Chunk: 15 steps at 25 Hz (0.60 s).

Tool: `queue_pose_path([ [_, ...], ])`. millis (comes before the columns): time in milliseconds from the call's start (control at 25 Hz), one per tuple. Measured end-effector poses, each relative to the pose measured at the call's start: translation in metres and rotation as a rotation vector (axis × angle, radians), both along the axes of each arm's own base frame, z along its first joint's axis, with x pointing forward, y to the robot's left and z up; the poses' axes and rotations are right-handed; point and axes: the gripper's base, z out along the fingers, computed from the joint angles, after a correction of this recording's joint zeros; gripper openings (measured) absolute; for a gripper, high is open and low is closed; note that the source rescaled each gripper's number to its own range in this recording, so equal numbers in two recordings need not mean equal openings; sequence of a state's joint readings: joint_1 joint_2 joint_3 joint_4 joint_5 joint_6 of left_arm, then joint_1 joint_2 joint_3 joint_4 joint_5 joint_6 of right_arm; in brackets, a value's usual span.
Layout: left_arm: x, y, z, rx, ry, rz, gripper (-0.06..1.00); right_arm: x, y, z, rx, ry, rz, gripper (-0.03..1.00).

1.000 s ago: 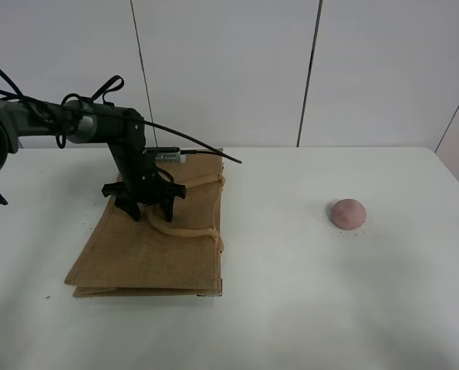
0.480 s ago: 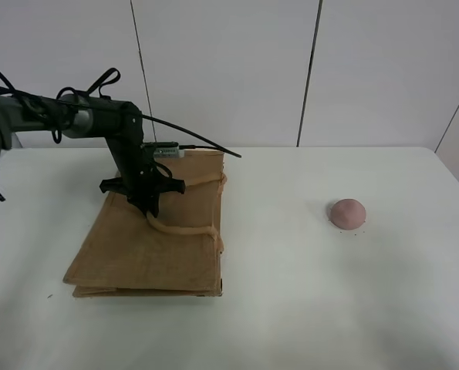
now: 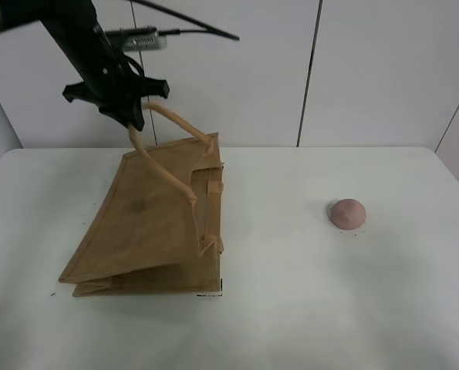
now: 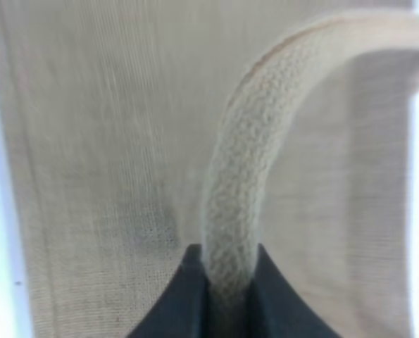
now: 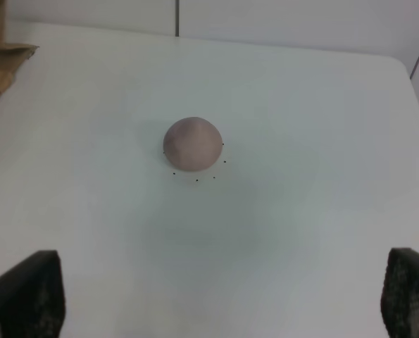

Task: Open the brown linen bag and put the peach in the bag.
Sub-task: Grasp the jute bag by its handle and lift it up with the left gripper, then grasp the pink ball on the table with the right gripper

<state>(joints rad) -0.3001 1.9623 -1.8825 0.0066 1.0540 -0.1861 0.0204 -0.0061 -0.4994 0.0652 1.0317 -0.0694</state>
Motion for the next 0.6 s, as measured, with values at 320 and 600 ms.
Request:
queue_pose_path([
  [320,-0.032,0.006,0.087,-0.075,-0.144,-0.046,0.0,0.002,0.0,0.0,0.0,0.013,0.0,1.0],
  [600,-0.051,0.01,0.112,-0.092,-0.205,-0.071,0.0,0.056,0.002,0.017,0.008,0.215,0.001,1.0],
])
